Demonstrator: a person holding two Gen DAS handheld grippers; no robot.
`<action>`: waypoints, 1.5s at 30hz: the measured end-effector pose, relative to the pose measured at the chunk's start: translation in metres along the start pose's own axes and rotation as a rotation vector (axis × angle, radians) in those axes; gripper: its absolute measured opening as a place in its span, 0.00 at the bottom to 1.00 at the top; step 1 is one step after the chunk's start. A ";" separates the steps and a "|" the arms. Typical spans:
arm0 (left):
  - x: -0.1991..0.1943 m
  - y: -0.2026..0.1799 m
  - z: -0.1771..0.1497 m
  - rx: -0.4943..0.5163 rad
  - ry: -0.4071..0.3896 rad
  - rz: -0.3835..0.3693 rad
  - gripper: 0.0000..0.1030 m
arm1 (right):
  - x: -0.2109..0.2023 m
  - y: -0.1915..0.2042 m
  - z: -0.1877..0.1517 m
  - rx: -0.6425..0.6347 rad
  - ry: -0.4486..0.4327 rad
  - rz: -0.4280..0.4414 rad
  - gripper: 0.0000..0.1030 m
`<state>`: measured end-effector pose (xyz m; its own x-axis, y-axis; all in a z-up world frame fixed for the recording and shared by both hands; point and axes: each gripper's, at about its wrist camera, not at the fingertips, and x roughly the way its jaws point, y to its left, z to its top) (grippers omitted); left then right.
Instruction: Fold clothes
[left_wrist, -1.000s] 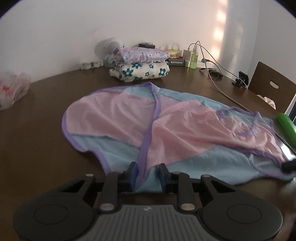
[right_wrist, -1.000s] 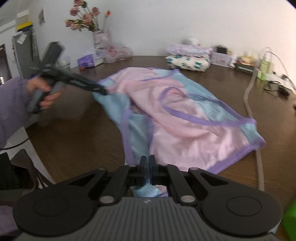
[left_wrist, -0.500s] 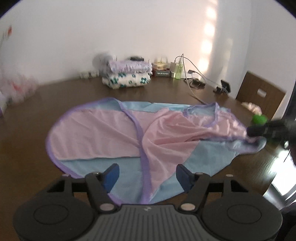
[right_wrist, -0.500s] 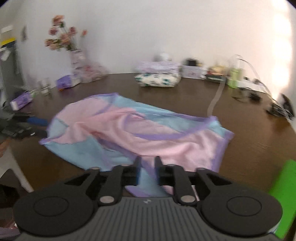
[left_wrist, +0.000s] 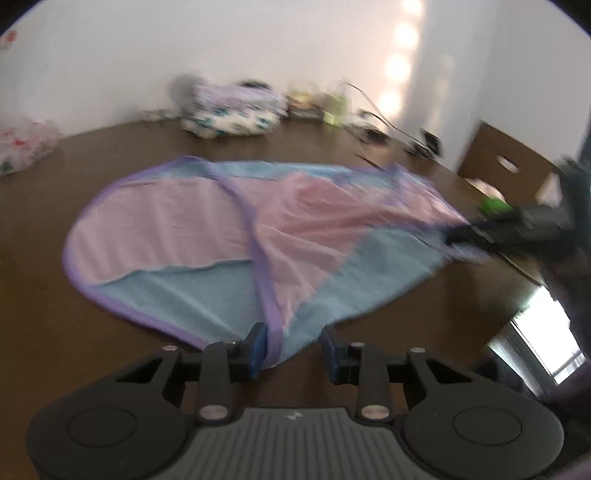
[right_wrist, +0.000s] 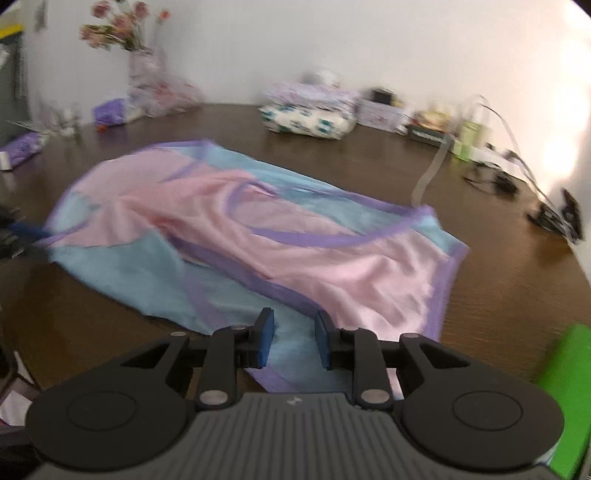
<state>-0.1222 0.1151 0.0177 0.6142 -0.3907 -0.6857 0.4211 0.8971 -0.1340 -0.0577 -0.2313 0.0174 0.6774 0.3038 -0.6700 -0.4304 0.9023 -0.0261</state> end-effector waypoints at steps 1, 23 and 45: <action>-0.002 -0.006 0.000 0.019 0.022 -0.033 0.29 | -0.003 -0.003 0.004 0.017 -0.006 0.006 0.23; 0.150 0.112 0.163 -0.451 0.004 0.081 0.00 | 0.116 -0.012 0.078 0.399 -0.011 0.333 0.12; 0.059 -0.049 0.110 0.011 -0.022 -0.028 0.37 | 0.016 0.013 0.025 -0.020 -0.049 0.213 0.29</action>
